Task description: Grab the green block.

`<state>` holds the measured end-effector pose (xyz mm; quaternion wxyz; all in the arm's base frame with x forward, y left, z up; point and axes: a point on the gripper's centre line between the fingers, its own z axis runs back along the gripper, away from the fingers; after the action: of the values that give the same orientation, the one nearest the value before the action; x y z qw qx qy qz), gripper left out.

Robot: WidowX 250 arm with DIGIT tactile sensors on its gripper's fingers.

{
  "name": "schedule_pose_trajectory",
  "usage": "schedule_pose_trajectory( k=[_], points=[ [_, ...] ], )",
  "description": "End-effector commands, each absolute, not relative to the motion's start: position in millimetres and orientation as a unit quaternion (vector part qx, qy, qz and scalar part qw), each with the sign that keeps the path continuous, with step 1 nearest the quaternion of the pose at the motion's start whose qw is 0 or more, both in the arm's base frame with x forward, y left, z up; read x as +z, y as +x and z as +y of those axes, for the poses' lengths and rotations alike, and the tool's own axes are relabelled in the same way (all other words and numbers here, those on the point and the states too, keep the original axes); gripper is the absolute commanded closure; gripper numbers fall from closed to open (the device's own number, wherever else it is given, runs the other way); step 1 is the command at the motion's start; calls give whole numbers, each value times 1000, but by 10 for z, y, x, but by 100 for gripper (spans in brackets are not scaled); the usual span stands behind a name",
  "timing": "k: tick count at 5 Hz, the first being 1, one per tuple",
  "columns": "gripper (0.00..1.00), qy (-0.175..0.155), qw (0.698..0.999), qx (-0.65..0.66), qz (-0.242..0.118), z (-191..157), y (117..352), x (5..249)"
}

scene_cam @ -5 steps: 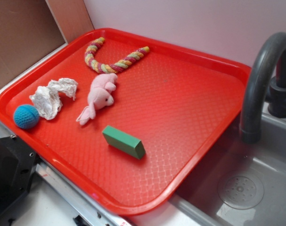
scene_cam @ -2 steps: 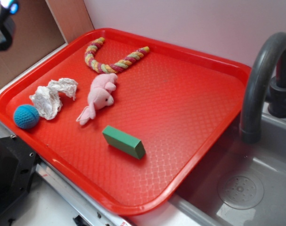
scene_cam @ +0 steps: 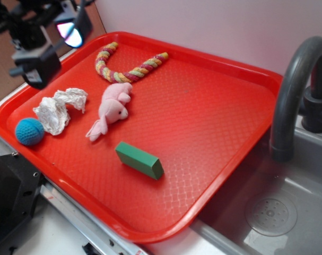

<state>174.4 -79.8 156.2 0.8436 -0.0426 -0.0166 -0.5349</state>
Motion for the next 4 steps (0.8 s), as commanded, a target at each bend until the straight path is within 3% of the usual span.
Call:
schedule_pose_trajectory(
  k=[1,4],
  points=[
    [0,0,792,-610,-8,-989,1734,1264],
    [0,31,803,-594,30,-1231,1652,656]
  ],
)
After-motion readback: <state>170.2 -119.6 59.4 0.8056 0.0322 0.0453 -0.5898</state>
